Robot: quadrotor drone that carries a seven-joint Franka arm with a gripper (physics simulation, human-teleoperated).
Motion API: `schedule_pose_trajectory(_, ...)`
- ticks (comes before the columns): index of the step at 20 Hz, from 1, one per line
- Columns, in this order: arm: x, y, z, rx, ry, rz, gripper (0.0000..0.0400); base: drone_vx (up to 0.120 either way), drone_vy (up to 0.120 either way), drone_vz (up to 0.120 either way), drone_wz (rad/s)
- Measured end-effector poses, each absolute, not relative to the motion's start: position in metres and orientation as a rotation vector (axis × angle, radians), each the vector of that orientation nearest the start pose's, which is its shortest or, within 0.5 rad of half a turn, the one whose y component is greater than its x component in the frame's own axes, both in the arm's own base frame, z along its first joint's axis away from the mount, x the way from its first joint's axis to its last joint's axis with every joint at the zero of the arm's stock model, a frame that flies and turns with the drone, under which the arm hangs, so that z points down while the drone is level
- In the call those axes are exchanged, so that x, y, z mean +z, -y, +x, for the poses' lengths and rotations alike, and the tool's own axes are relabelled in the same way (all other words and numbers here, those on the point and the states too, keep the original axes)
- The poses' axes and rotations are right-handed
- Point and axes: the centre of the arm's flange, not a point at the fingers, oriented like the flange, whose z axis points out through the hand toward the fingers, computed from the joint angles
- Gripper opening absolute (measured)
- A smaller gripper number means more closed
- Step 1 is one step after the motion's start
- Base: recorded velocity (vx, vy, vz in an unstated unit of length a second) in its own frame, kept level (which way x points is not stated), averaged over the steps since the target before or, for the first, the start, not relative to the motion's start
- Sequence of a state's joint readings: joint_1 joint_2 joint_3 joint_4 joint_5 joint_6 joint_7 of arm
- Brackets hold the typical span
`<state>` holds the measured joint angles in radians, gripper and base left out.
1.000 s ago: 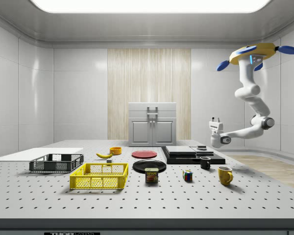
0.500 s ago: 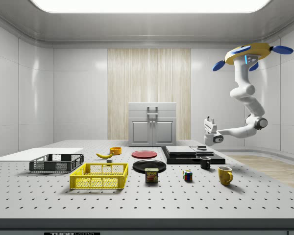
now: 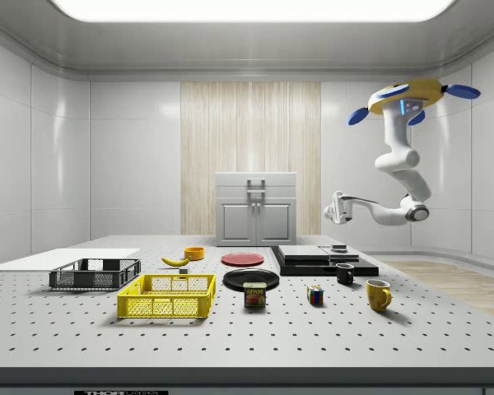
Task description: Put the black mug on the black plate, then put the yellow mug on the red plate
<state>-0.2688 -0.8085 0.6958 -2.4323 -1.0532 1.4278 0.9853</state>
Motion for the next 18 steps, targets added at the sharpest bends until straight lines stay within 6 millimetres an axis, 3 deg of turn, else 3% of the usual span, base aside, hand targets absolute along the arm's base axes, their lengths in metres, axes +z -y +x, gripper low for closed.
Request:
schedule_pose_trajectory(4, 0.531, -0.078, 0.306, 0.752, 0.374, 0.868, 0.04, 0.12, 0.0, -0.12, 0.0)
schedule_pose_trajectory(8, 0.503, -0.045, 0.307, 0.781, 0.198, 0.446, 0.04, 0.04, 0.0, -0.12, 0.0)
schedule_pose_trajectory(12, 0.494, -0.022, 0.307, 0.786, 0.1, 0.219, 0.04, 0.0, 0.0, -0.12, 0.0)
schedule_pose_trajectory(18, 0.491, -0.008, 0.307, 0.785, 0.036, 0.074, 0.04, 0.0, 0.0, -0.12, 0.0)
